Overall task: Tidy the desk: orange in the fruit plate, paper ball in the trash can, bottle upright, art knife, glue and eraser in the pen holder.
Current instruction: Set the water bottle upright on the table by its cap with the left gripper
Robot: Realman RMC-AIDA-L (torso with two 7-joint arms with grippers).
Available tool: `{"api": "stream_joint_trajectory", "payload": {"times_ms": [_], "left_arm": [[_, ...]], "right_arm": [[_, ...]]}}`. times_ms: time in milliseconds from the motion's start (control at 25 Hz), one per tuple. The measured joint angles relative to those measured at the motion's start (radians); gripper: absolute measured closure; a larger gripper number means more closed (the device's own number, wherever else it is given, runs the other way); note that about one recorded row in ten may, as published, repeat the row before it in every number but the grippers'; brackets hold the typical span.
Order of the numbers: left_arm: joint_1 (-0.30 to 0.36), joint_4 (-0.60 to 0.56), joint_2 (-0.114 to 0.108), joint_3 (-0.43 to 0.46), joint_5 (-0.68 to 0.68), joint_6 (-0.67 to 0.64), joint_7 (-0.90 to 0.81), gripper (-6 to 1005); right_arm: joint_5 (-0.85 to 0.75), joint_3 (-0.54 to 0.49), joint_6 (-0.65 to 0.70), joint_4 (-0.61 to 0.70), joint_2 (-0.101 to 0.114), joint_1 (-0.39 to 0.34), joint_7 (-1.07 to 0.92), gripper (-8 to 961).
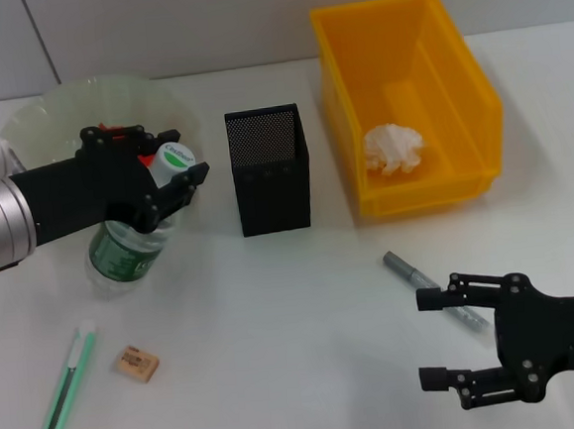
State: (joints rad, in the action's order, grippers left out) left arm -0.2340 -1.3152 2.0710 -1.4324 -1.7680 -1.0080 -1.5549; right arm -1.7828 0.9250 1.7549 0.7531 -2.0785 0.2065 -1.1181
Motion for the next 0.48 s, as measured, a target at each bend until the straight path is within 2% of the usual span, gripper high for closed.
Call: {"api": "stream_joint_trajectory", "payload": {"times_ms": [480], "left_arm": [[0.028, 0.002, -0.001, 0.013, 0.041, 0.019, -0.001, 564]], "right_arm": [[-0.004, 0.0, -0.002, -0.017, 0.002, 0.017, 0.001, 134]]}}
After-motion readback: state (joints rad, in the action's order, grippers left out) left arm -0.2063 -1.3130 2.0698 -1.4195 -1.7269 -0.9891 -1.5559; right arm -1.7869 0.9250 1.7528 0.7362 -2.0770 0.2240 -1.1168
